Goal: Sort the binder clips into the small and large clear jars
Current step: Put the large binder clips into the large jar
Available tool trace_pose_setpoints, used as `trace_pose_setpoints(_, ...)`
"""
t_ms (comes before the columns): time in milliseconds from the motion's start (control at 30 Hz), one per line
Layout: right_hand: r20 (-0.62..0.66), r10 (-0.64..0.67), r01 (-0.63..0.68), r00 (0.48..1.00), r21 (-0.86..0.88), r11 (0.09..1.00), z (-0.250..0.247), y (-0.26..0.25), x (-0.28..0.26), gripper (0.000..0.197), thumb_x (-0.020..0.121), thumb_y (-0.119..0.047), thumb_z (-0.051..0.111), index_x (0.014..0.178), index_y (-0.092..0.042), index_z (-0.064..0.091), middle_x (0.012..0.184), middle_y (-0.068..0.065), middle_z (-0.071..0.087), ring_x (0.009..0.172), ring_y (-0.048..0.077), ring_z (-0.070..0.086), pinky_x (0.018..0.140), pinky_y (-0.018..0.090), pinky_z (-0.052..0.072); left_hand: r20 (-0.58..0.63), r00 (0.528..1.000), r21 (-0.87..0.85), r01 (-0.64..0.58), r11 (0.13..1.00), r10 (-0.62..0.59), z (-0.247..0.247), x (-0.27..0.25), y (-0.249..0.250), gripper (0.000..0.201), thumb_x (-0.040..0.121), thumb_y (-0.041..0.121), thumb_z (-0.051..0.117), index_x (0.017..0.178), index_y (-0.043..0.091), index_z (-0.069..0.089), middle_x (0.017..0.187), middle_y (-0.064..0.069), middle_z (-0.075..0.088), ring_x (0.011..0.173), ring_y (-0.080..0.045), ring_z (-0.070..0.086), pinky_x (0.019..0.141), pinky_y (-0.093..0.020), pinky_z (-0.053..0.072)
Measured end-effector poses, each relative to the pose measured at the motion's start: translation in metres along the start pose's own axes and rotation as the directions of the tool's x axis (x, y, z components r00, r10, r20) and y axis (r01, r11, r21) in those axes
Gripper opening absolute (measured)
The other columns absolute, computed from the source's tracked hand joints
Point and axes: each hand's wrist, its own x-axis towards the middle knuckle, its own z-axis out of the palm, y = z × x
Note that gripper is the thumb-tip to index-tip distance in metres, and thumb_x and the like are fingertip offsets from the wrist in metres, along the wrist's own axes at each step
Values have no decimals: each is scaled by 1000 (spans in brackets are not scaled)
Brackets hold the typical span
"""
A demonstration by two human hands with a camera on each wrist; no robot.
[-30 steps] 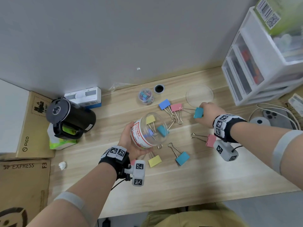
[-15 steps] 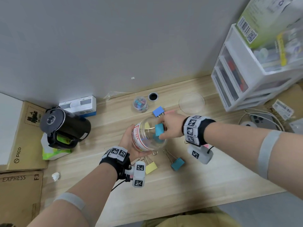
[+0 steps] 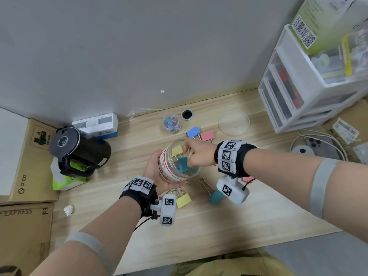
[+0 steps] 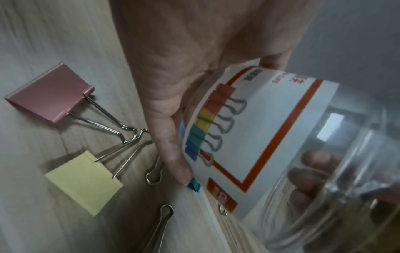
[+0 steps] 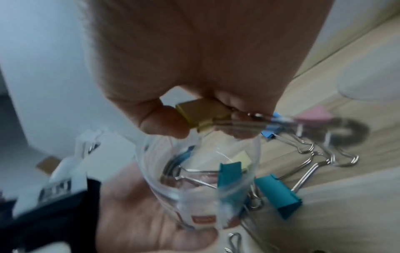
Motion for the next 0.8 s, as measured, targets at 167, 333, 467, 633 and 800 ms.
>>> trace_pose_setpoints(167,-72,-11,26,997,207,978,-9,-3,5,33,86,-17,62,116,-22,49,99,5,60,75,18,58,64,29,50,-7,1000,-14,-3,1000,3,-3,1,-2,75,95,65,39,138,8,62,130,-20,69,114,-42,66,98,-54,50)
trace_pose_setpoints(333,-250,-48,130,967,320,938,-8,1,9,26,79,-8,75,98,-21,64,92,2,69,84,19,68,82,37,59,26,1000,-47,-3,999,5,-2,0,-3,76,94,64,40,140,6,60,134,-20,67,113,-42,66,91,-51,54)
trace_pose_setpoints(467,-407,-24,194,913,384,903,1,2,9,26,71,-20,86,84,-25,64,90,1,70,74,13,63,75,29,56,59,998,-60,-1,998,4,-3,1,-3,78,94,64,39,137,3,61,133,-23,66,115,-43,64,93,-51,53)
trace_pose_setpoints(633,-440,-165,208,883,50,977,12,0,1,21,77,-37,78,82,-29,60,85,-10,68,77,11,63,73,31,54,126,992,-78,20,997,-10,-3,1,-2,75,92,64,44,133,3,64,131,-25,66,107,-44,68,97,-53,50)
trace_pose_setpoints(800,-360,-361,137,861,-518,844,11,-5,-3,23,90,-46,59,99,-25,58,89,-5,67,83,22,62,68,32,45,174,984,-42,47,998,-39,2,-2,-2,73,94,65,41,127,4,65,124,-26,69,98,-44,72,86,-52,56)
